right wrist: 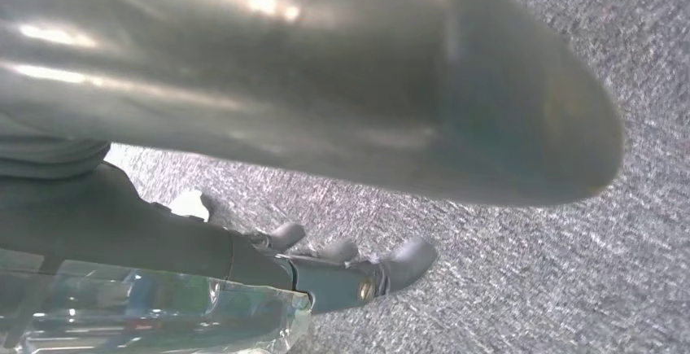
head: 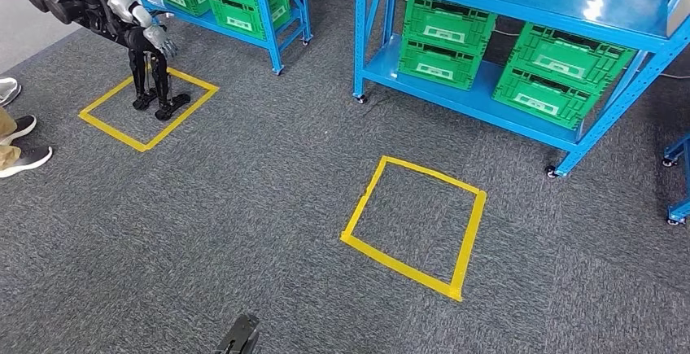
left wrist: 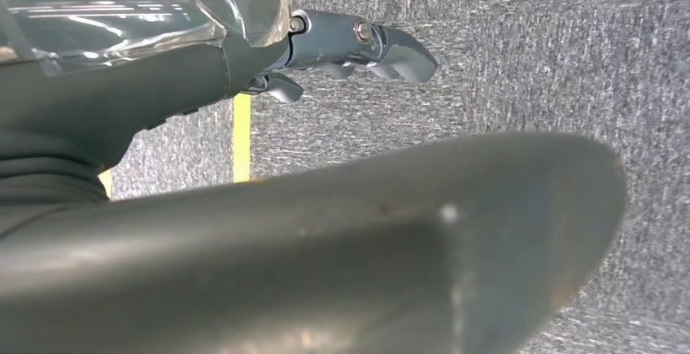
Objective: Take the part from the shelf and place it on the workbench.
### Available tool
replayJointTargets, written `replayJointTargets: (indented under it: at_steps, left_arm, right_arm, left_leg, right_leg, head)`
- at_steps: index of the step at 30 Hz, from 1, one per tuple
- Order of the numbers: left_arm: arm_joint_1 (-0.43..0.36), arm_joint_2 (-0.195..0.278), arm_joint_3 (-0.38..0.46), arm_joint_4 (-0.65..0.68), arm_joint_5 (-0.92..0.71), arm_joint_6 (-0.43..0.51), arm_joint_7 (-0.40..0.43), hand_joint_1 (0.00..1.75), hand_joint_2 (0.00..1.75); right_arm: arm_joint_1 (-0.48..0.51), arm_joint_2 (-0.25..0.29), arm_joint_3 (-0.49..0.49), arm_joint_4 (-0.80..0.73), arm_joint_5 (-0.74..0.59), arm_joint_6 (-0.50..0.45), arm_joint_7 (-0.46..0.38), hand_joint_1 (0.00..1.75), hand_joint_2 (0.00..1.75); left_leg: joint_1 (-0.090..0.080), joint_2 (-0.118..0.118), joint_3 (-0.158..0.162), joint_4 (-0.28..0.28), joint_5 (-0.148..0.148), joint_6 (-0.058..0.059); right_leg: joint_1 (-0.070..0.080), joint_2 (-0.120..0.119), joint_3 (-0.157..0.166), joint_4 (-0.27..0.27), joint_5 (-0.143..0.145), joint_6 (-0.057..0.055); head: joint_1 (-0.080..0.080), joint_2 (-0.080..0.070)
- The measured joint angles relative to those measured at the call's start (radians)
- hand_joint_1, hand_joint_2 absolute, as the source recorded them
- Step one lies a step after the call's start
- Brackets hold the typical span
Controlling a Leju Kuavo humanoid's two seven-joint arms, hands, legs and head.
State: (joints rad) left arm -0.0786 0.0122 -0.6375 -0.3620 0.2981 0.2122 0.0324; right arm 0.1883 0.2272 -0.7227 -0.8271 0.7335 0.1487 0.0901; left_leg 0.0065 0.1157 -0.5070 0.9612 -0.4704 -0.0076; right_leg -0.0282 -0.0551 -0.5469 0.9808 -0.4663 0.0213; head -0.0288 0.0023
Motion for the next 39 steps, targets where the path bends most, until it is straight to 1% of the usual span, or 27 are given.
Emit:
replayJointTargets:
  at_steps: [1,3,5,6,7,8,9,10,12,14,16,18,20,21,23,24,25,26,27,28,29,31,33,34,37,38,39]
  left_arm:
    - [-0.001,-0.001,0.002,0.000,-0.002,-0.001,0.000,0.00,0.00]
    - [-0.003,-0.002,0.007,-0.001,-0.006,-0.004,0.001,0.00,0.00]
    - [-0.002,-0.003,0.012,-0.001,-0.010,-0.007,0.000,0.00,0.00]
    - [-0.001,-0.003,0.014,-0.001,-0.013,-0.006,0.000,0.00,0.00]
    - [0.001,-0.004,0.017,-0.001,-0.015,-0.005,0.000,0.00,0.00]
    - [0.002,-0.004,0.021,-0.001,-0.019,-0.004,0.000,0.00,0.00]
    - [0.002,-0.005,0.024,-0.001,-0.022,-0.002,-0.001,0.00,0.00]
    - [0.002,-0.005,0.028,-0.001,-0.025,-0.001,-0.001,0.00,0.00]
    - [0.002,-0.002,0.038,-0.001,-0.034,0.000,-0.002,0.00,0.00]
    - [0.002,0.000,0.049,-0.001,-0.041,0.001,-0.004,0.00,0.00]
    - [0.001,-0.003,0.058,-0.001,-0.048,0.002,-0.005,0.00,0.00]
    - [-0.002,-0.007,0.066,-0.003,-0.054,0.002,-0.006,0.00,0.00]
    - [0.000,-0.010,0.074,-0.003,-0.058,0.001,-0.007,0.00,0.00]
    - [0.001,-0.011,0.078,-0.003,-0.060,0.001,-0.007,0.00,0.00]
    - [0.005,-0.013,0.082,-0.003,-0.061,-0.001,-0.007,0.00,0.00]
    - [0.005,-0.014,0.084,-0.003,-0.062,-0.002,-0.007,0.00,0.00]
    - [0.005,-0.016,0.085,-0.003,-0.062,-0.002,-0.007,0.00,0.00]
    - [0.005,-0.018,0.085,-0.003,-0.064,-0.003,-0.007,0.00,0.00]
    - [0.004,-0.018,0.086,-0.003,-0.066,-0.003,-0.007,0.00,0.00]
    - [0.003,-0.018,0.087,-0.003,-0.068,-0.004,-0.007,0.00,0.00]
    - [0.002,-0.018,0.088,-0.003,-0.071,-0.006,-0.006,0.00,0.00]
    - [-0.001,-0.019,0.090,-0.003,-0.075,-0.010,-0.003,0.00,0.00]
    - [-0.002,-0.020,0.093,-0.003,-0.078,-0.012,-0.001,0.00,0.00]
    - [-0.002,-0.020,0.095,-0.003,-0.079,-0.012,-0.001,0.00,0.00]
    - [0.001,-0.020,0.099,-0.002,-0.080,-0.013,0.001,0.00,0.00]
    - [0.002,-0.020,0.099,-0.002,-0.080,-0.013,0.002,0.00,0.00]
    - [0.003,-0.020,0.099,-0.002,-0.080,-0.013,0.002,0.00,0.00]
  right_arm:
    - [0.000,0.003,-0.010,-0.003,0.009,0.003,-0.001,0.00,0.00]
    - [0.001,0.009,-0.028,-0.015,0.029,0.012,-0.002,0.00,0.00]
    - [-0.004,0.015,-0.044,-0.028,0.052,0.025,-0.004,0.00,0.00]
    - [-0.007,0.018,-0.052,-0.032,0.063,0.031,-0.005,0.00,0.00]
    - [-0.010,0.021,-0.060,-0.034,0.072,0.036,-0.008,0.00,0.00]
    - [-0.013,0.023,-0.068,-0.034,0.080,0.039,-0.012,0.00,0.00]
    - [-0.014,0.025,-0.076,-0.034,0.088,0.040,-0.016,0.00,0.00]
    - [-0.016,0.026,-0.083,-0.034,0.095,0.040,-0.021,0.00,0.00]
    - [-0.024,0.031,-0.095,-0.033,0.111,0.040,-0.030,0.00,0.00]
    - [-0.034,0.036,-0.104,-0.030,0.124,0.039,-0.036,0.00,0.00]
    - [-0.039,0.040,-0.115,-0.027,0.132,0.039,-0.039,0.00,0.00]
    - [-0.041,0.041,-0.124,-0.025,0.139,0.039,-0.043,0.00,0.00]
    - [-0.048,0.040,-0.132,-0.023,0.143,0.038,-0.046,0.00,0.00]
    - [-0.053,0.040,-0.135,-0.022,0.144,0.038,-0.048,0.00,0.00]
    - [-0.057,0.038,-0.140,-0.020,0.145,0.038,-0.050,0.00,0.00]
    - [-0.056,0.037,-0.142,-0.019,0.145,0.038,-0.051,0.00,0.00]
    - [-0.056,0.035,-0.143,-0.019,0.145,0.036,-0.051,0.00,0.00]
    - [-0.056,0.034,-0.145,-0.018,0.146,0.031,-0.051,0.00,0.00]
    - [-0.057,0.034,-0.146,-0.017,0.148,0.024,-0.050,0.00,0.00]
    - [-0.058,0.034,-0.147,-0.015,0.151,0.014,-0.049,0.00,0.44]
    - [-0.058,0.035,-0.150,-0.013,0.154,0.004,-0.047,0.00,0.87]
    - [-0.058,0.035,-0.157,-0.010,0.161,-0.010,-0.041,0.00,1.75]
    - [-0.058,0.037,-0.164,-0.008,0.163,-0.016,-0.037,0.00,1.75]
    - [-0.059,0.037,-0.165,-0.007,0.163,-0.017,-0.036,0.00,1.75]
    - [-0.062,0.039,-0.169,-0.005,0.163,-0.019,-0.035,0.00,1.75]
    - [-0.062,0.040,-0.170,-0.004,0.163,-0.019,-0.035,0.00,1.75]
    - [-0.062,0.040,-0.171,-0.002,0.163,-0.019,-0.035,0.00,1.75]
  left_leg:
    - [0.003,0.004,0.001,0.001,-0.002,-0.005]
    - [0.011,-0.025,-0.011,0.037,-0.033,-0.013]
    - [0.015,-0.082,-0.060,0.151,-0.104,-0.018]
    - [0.016,-0.099,-0.093,0.223,-0.138,-0.018]
    - [0.015,-0.107,-0.119,0.279,-0.158,-0.017]
    - [0.014,-0.111,-0.132,0.303,-0.158,-0.013]
    - [0.012,-0.115,-0.125,0.287,-0.138,-0.006]
    - [0.010,-0.123,-0.102,0.235,-0.103,0.004]
    - [0.002,-0.160,-0.039,0.100,-0.039,0.034]
    - [-0.005,-0.184,-0.009,0.034,-0.020,0.054]
    - [-0.008,-0.169,-0.005,0.019,-0.015,0.061]
    - [-0.005,-0.147,0.004,-0.008,0.004,0.062]
    - [-0.002,-0.122,0.006,-0.027,0.017,0.060]
    - [-0.002,-0.108,0.003,-0.028,0.019,0.061]
    - [-0.001,-0.078,-0.002,-0.027,0.020,0.055]
    - [0.001,-0.067,-0.004,-0.025,0.020,0.050]
    - [0.005,-0.058,-0.007,-0.020,0.018,0.043]
    - [0.008,-0.051,-0.010,-0.011,0.014,0.034]
    - [0.009,-0.045,-0.015,0.000,0.008,0.023]
    - [0.010,-0.040,-0.020,0.014,0.001,0.013]
    - [0.009,-0.036,-0.024,0.023,-0.004,0.004]
    - [0.012,-0.034,-0.026,0.030,-0.006,-0.006]
    - [0.019,-0.052,-0.033,0.046,-0.020,-0.013]
    - [0.022,-0.069,-0.047,0.078,-0.045,-0.016]
    - [0.023,-0.108,-0.132,0.267,-0.147,-0.018]
    - [0.022,-0.110,-0.153,0.313,-0.161,-0.016]
    - [0.021,-0.111,-0.157,0.322,-0.154,-0.011]
  right_leg:
    - [0.000,0.011,-0.002,0.001,0.002,-0.009]
    - [-0.003,0.031,-0.006,0.000,0.009,-0.022]
    - [-0.001,0.054,-0.010,0.000,0.015,-0.032]
    - [0.003,0.067,-0.013,0.000,0.018,-0.036]
    - [0.007,0.081,-0.016,0.000,0.020,-0.039]
    - [0.012,0.095,-0.018,0.000,0.022,-0.042]
    - [0.017,0.109,-0.018,0.000,0.024,-0.044]
    - [0.022,0.123,-0.018,0.000,0.026,-0.045]
    - [0.028,0.148,-0.019,0.000,0.032,-0.045]
    - [0.027,0.169,-0.025,0.000,0.038,-0.039]
    - [0.024,0.185,-0.032,-0.003,0.045,-0.029]
    - [0.027,0.149,-0.048,0.017,0.036,-0.025]
    - [0.023,0.091,-0.095,0.108,-0.012,-0.029]
    - [0.019,0.077,-0.128,0.177,-0.044,-0.029]
    - [0.006,0.068,-0.169,0.273,-0.078,-0.014]
    - [-0.002,0.064,-0.161,0.268,-0.073,0.000]
    - [-0.009,0.058,-0.131,0.222,-0.055,0.017]
    - [-0.017,0.050,-0.086,0.146,-0.034,0.033]
    - [-0.019,0.043,-0.048,0.084,-0.019,0.041]
    - [-0.021,0.038,-0.021,0.042,-0.011,0.040]
    - [-0.019,0.037,-0.010,0.024,-0.010,0.031]
    - [-0.014,0.042,-0.016,0.031,-0.011,0.005]
    - [-0.013,0.046,-0.019,0.031,-0.007,-0.009]
    - [-0.013,0.049,-0.021,0.031,-0.004,-0.014]
    - [-0.004,0.059,-0.030,0.031,0.002,-0.025]
    - [0.000,0.062,-0.033,0.031,0.004,-0.028]
    - [0.005,0.066,-0.034,0.031,0.005,-0.030]
  head:
    - [-0.001,0.000]
    - [-0.001,0.000]
    - [-0.002,0.000]
    - [-0.002,0.000]
    - [-0.002,0.000]
    - [-0.002,0.000]
    - [-0.002,0.000]
    - [-0.002,0.000]
    - [-0.001,0.000]
    - [0.000,0.000]
    - [0.000,0.000]
    - [0.003,0.000]
    - [0.006,0.000]
    - [0.008,0.000]
    - [0.007,0.000]
    - [0.007,0.000]
    - [0.007,0.000]
    - [0.008,0.000]
    - [0.009,0.000]
    - [0.008,0.000]
    - [0.008,0.000]
    - [0.005,0.000]
    - [0.005,0.000]
    - [0.004,0.000]
    - [0.003,0.000]
    - [0.003,0.000]
    - [0.003,0.000]
